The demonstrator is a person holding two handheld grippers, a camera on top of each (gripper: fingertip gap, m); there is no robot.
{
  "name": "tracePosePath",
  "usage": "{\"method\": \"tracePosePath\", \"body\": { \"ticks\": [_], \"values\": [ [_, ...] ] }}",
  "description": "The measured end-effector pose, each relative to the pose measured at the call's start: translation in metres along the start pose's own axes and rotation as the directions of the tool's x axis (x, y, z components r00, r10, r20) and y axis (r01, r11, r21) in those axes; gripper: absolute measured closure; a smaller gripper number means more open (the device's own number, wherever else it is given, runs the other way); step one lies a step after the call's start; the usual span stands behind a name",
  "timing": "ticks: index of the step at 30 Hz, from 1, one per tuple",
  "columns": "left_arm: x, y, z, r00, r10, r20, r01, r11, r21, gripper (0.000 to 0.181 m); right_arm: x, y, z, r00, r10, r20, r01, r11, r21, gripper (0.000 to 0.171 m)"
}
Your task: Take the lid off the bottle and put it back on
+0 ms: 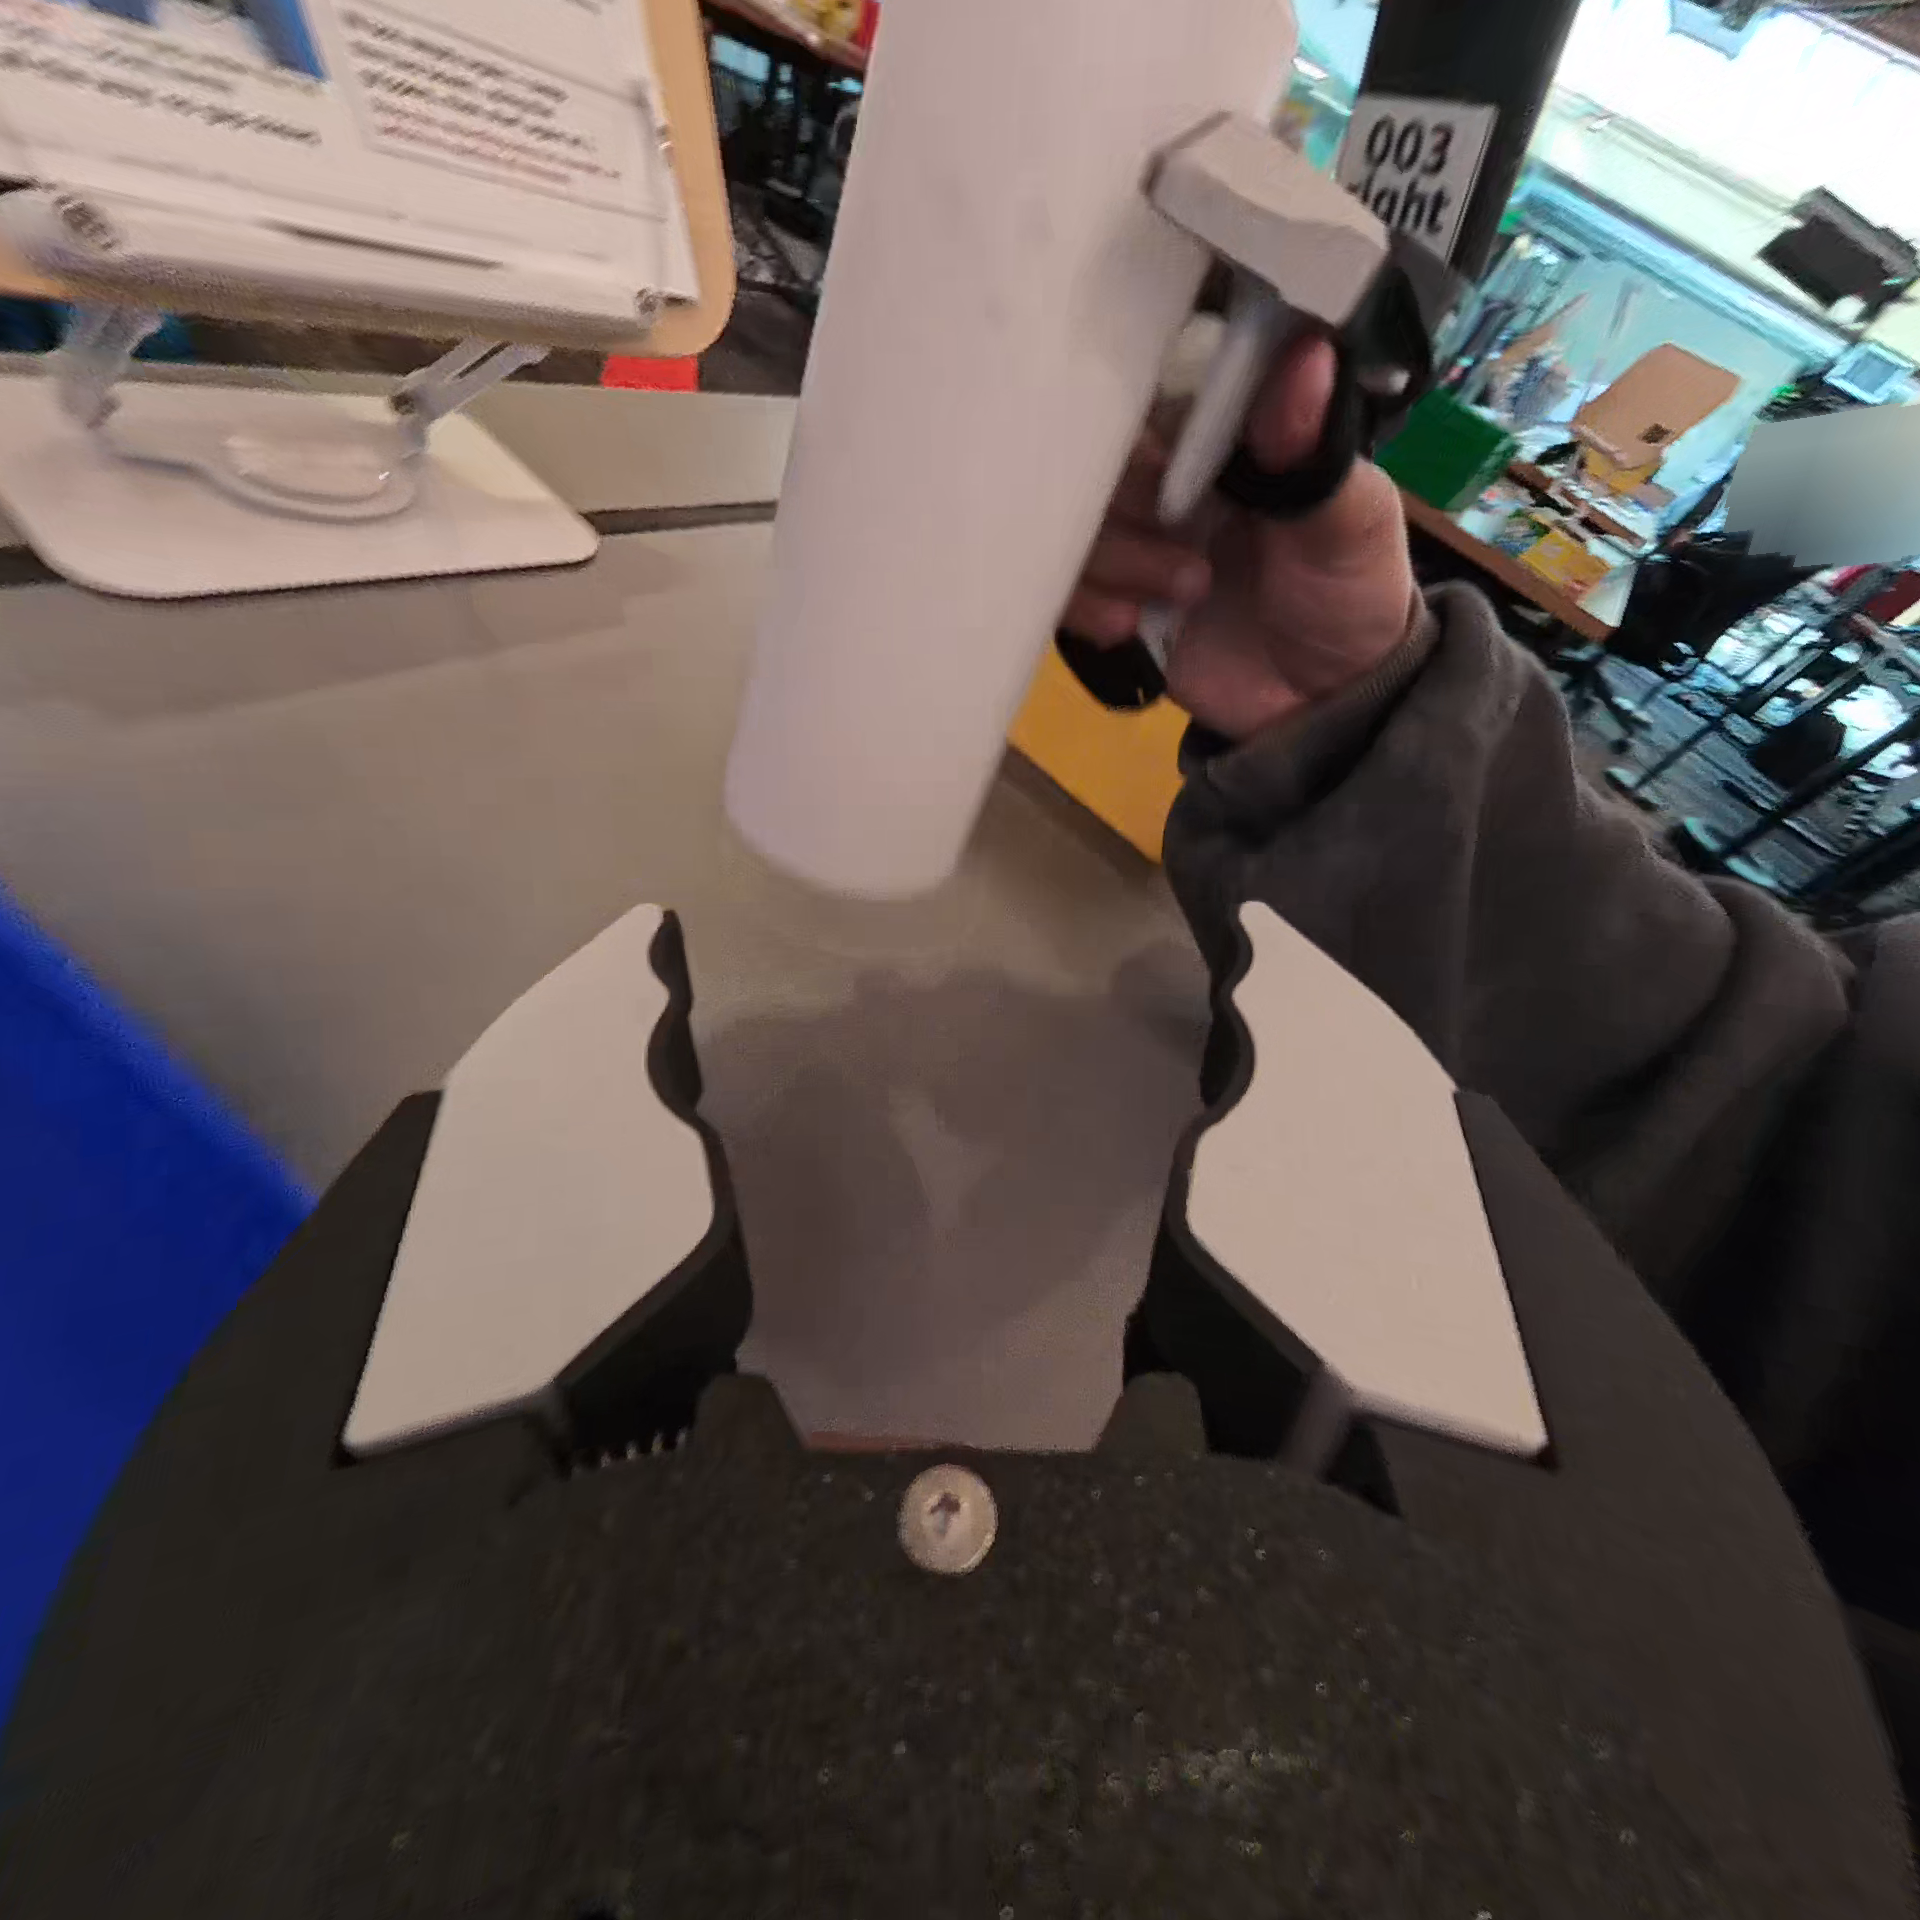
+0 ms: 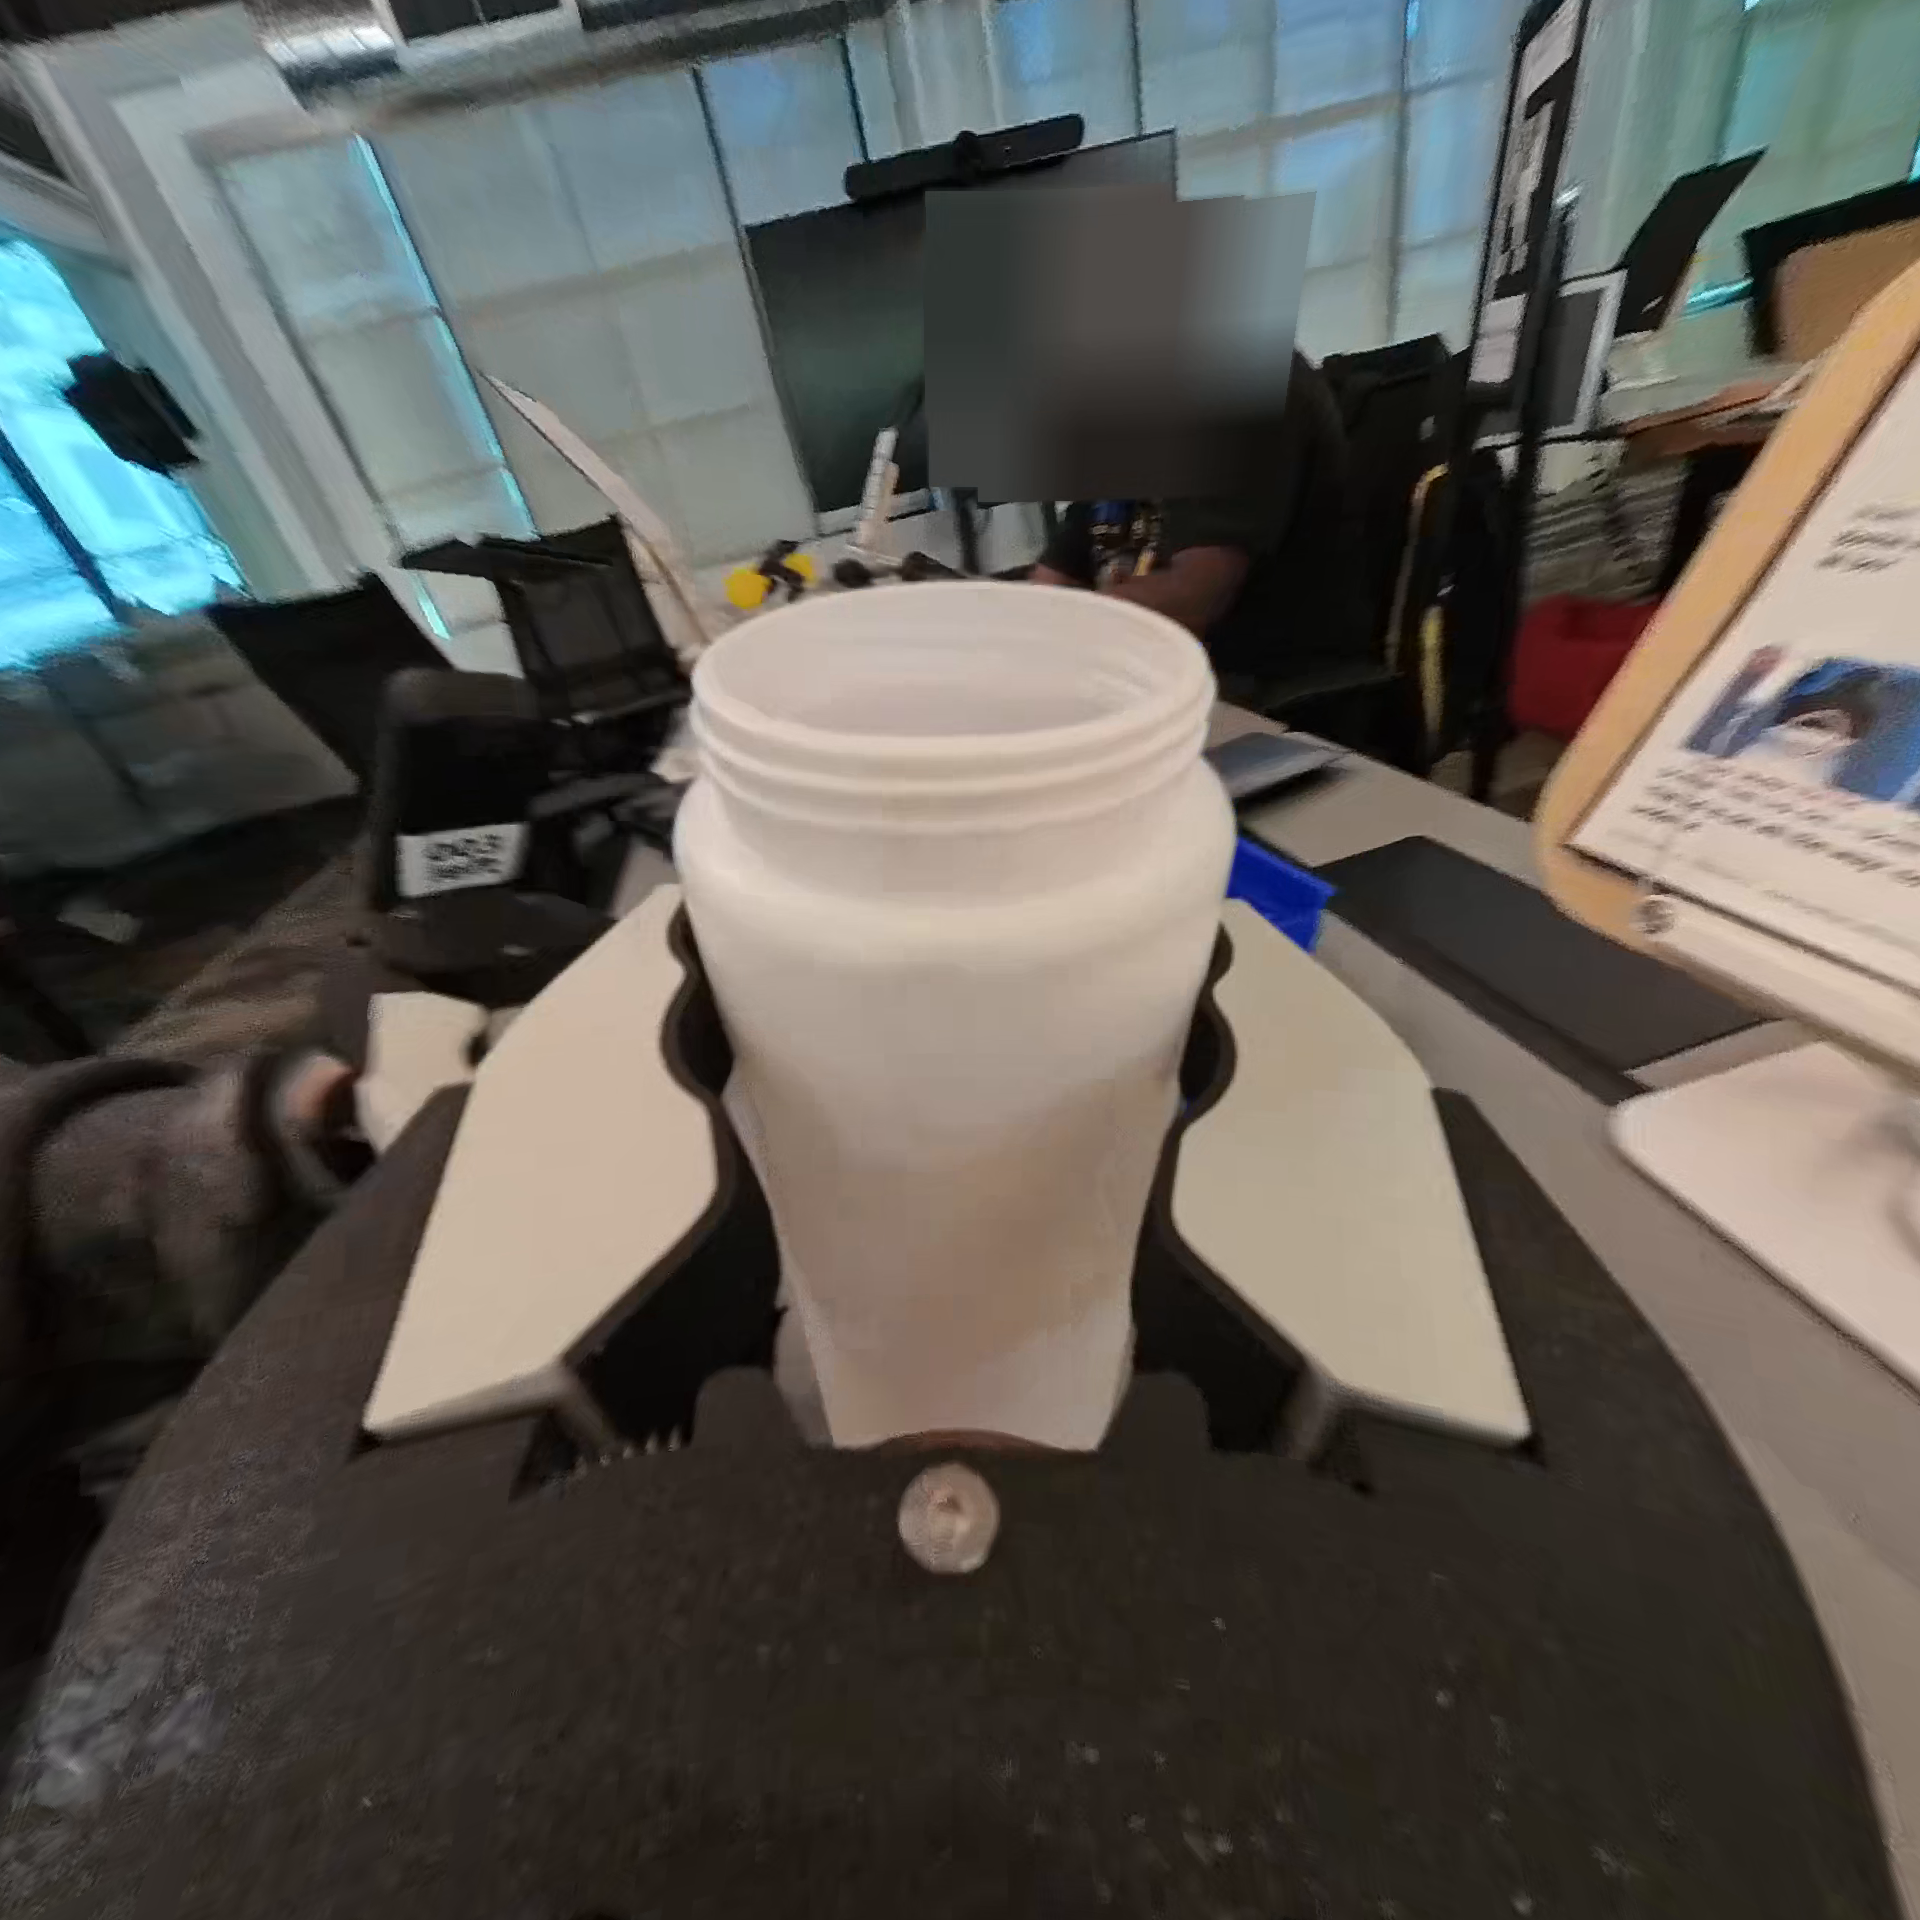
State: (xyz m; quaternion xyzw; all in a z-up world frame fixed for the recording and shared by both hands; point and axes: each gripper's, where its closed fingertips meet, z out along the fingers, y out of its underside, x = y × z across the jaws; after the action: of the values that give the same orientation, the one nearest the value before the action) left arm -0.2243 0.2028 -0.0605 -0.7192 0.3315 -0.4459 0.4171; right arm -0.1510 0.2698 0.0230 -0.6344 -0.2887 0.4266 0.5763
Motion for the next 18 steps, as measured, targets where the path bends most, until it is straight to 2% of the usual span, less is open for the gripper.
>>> {"method": "tracePosePath", "body": {
  "ticks": [3,7,9,12,14,16,18],
  "values": [
    [0.009,0.039,-0.035,0.998,-0.008,0.064,0.007,1.0,0.022,0.089,0.033,0.01,-0.007,0.974,-0.196,-0.118,0.191,0.98,-0.048,0.084],
    [0.027,0.098,-0.069,0.992,-0.01,0.125,0.016,0.999,-0.047,0.09,0.069,0.04,0.003,0.968,-0.207,-0.145,0.192,0.975,-0.109,0.084],
    [0.033,0.117,-0.083,0.989,0.022,0.149,-0.01,0.997,-0.082,0.09,0.082,0.058,0.012,0.96,-0.228,-0.162,0.206,0.968,-0.144,0.084],
    [0.029,0.118,-0.103,0.96,0.141,0.242,-0.133,0.99,-0.049,0.094,0.09,0.075,0.017,0.963,-0.223,-0.154,0.199,0.968,-0.154,0.084],
    [0.027,0.109,-0.107,0.951,0.155,0.267,-0.164,0.986,0.009,0.096,0.088,0.075,0.014,0.975,-0.182,-0.13,0.174,0.982,-0.07,0.084],
    [0.024,0.107,-0.107,0.961,0.107,0.256,-0.123,0.991,0.049,0.095,0.088,0.074,0.01,0.976,-0.183,-0.116,0.179,0.983,-0.048,0.084],
    [0.019,0.115,-0.104,0.97,0.052,0.237,-0.059,0.998,0.02,0.092,0.088,0.075,0.012,0.979,-0.181,-0.089,0.177,0.983,-0.057,0.084]
  ]
}}
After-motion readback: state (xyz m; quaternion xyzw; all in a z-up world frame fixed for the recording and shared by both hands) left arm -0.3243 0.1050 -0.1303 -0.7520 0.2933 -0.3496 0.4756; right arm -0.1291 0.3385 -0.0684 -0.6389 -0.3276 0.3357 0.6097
